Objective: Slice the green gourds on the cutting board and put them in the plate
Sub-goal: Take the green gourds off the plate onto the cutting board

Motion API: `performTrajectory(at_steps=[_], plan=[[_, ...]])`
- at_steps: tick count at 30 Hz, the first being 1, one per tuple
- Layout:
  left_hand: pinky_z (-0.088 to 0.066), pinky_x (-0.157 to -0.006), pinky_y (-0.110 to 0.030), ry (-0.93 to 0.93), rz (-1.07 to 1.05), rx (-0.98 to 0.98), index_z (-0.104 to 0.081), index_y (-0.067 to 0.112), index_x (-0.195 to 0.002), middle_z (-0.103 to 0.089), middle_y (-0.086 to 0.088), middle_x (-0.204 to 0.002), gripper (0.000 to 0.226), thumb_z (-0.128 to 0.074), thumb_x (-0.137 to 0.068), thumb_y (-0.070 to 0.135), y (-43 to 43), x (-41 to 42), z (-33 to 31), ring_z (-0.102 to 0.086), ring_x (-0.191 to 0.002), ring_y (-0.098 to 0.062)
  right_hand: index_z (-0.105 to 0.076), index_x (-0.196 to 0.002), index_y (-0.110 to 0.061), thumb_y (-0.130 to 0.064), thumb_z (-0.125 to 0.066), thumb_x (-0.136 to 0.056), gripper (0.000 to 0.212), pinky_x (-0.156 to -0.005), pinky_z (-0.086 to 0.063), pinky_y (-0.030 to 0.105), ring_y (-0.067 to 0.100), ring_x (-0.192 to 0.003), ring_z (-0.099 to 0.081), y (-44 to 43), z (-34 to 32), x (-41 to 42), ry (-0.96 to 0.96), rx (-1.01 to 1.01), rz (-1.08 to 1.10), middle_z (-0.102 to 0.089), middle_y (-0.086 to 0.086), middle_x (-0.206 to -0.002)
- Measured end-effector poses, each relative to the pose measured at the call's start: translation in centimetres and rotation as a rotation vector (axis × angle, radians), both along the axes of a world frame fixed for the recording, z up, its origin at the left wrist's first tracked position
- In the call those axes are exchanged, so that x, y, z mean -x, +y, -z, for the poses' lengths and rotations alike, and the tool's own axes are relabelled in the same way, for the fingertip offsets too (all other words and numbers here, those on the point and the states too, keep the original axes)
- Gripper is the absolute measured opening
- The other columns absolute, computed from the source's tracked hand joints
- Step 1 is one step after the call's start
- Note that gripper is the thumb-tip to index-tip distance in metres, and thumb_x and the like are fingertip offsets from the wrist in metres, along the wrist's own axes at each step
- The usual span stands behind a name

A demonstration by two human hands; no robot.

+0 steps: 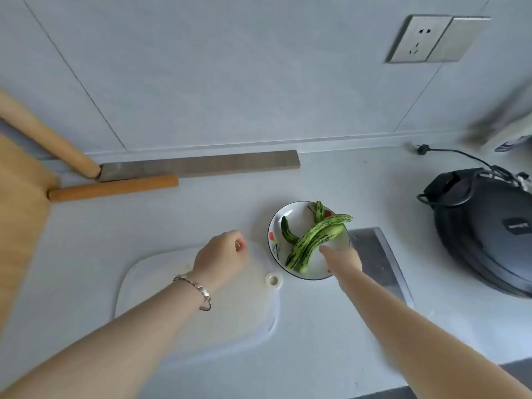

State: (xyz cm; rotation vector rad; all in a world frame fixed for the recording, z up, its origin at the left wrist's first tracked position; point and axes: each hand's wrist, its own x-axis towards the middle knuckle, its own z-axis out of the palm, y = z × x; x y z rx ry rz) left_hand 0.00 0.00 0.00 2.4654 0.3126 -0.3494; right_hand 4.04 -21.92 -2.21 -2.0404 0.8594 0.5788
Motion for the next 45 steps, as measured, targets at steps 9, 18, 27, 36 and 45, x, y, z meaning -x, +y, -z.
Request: performTrajectory(at_steps=[9, 18, 27, 36, 45], plan=[[-0.049, -0.065, -0.031, 0.015, -0.249, 0.056, -0.055, 0.032, -0.076, -0.062, 0.012, -0.084, 0.020, -0.049, -0.086, 0.015, 0.7, -2.2, 2.6, -0.064, -0.074, -0.017, -0.022, -0.137, -0.003, -0.017, -0.061, -0.083, 0.068, -0.105, -0.038, 0.040, 0.034, -0.125, -0.043, 4.1, 3.6, -6.8, 0.130, -0.065, 0.385, -0.041, 0.016, -0.138], [-0.044, -0.072, -0.028, 0.136, -0.298, -0.101, -0.059, 0.022, -0.093, -0.063, 0.004, -0.095, 0.015, -0.047, -0.089, 0.015, 4.8, -2.0, 4.3, -0.058, -0.087, -0.019, -0.025, -0.133, -0.002, -0.007, -0.056, -0.083, 0.059, -0.090, -0.046, 0.047, 0.039, -0.107, -0.054, 4.6, 3.9, -6.8, 0.011, -0.030, 0.406, -0.051, 0.018, -0.121], [-0.031, -0.101, -0.043, 0.504, -0.518, -0.216, -0.025, 0.015, -0.142, -0.018, -0.015, -0.144, 0.057, -0.049, -0.092, 0.029, 11.7, 4.4, 6.2, -0.021, -0.129, -0.036, -0.042, -0.109, -0.022, -0.013, -0.066, -0.071, 0.046, -0.052, -0.039, 0.025, 0.016, -0.074, -0.055, 10.5, -1.3, -2.7, -0.177, -0.100, -0.545, -0.057, -0.003, -0.085], [-0.026, -0.106, -0.036, 0.324, -0.455, 0.003, -0.025, 0.012, -0.145, -0.028, -0.011, -0.148, 0.057, -0.044, -0.092, 0.009, 14.6, 5.8, 6.6, -0.027, -0.134, -0.028, -0.027, -0.144, -0.021, -0.009, -0.061, -0.080, 0.073, -0.081, -0.041, 0.032, 0.027, -0.113, -0.052, 19.4, 3.7, -0.1, -0.209, 0.205, -1.635, -0.054, 0.007, -0.122], [-0.034, -0.097, -0.034, -0.075, -0.031, -0.225, -0.047, 0.007, -0.128, -0.042, -0.010, -0.133, 0.040, -0.049, -0.088, 0.007, 8.8, 4.4, 4.6, -0.040, -0.121, -0.027, -0.056, -0.125, -0.012, -0.035, -0.048, -0.095, 0.039, -0.103, -0.026, 0.031, 0.024, -0.124, -0.042, 12.3, 1.6, 0.7, -0.488, 0.175, -1.192, -0.052, 0.007, -0.129]])
